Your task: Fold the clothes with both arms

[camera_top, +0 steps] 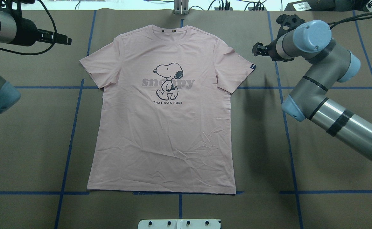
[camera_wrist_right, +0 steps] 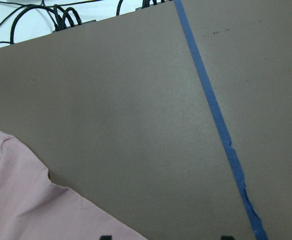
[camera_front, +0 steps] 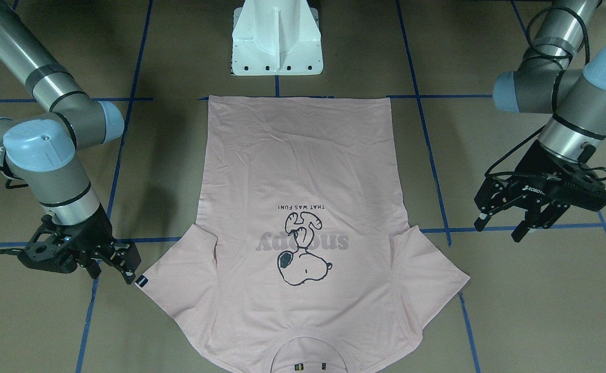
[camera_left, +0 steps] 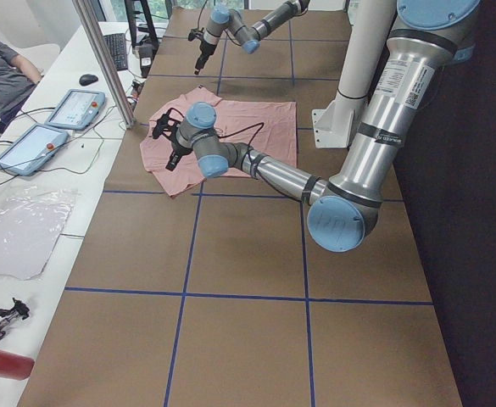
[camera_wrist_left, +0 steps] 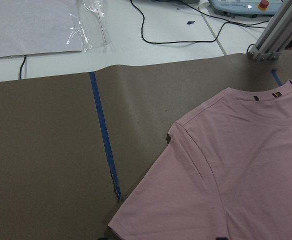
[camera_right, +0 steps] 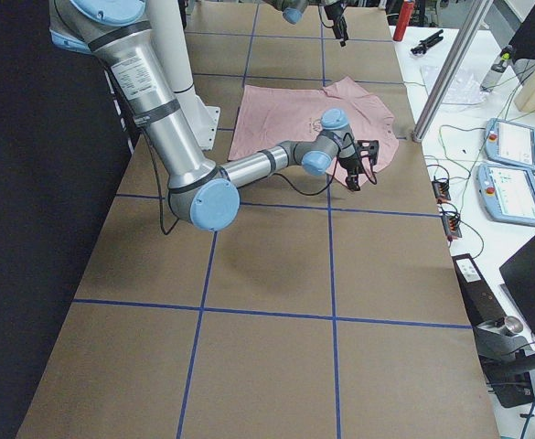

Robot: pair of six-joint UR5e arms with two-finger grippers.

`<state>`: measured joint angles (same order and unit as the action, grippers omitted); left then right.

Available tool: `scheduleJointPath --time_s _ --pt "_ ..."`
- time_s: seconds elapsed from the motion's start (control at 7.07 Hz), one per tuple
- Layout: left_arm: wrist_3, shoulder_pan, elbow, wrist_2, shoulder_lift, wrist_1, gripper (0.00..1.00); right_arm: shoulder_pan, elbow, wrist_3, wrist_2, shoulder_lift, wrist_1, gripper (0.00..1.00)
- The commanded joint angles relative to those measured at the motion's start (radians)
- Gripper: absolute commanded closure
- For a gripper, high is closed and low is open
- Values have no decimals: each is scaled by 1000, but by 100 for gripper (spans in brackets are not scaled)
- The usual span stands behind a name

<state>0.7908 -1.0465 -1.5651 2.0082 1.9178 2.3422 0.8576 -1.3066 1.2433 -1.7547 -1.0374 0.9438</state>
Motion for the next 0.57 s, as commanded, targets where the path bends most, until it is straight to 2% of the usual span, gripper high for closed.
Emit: scheduleJointPath --time_s 0.0,0.42 --pt "-2 0 0 -2 0 5 20 -46 113 2 91 65 -36 24" --pt "-5 0 5 0 4 5 20 -61 116 -19 92 56 -33 28"
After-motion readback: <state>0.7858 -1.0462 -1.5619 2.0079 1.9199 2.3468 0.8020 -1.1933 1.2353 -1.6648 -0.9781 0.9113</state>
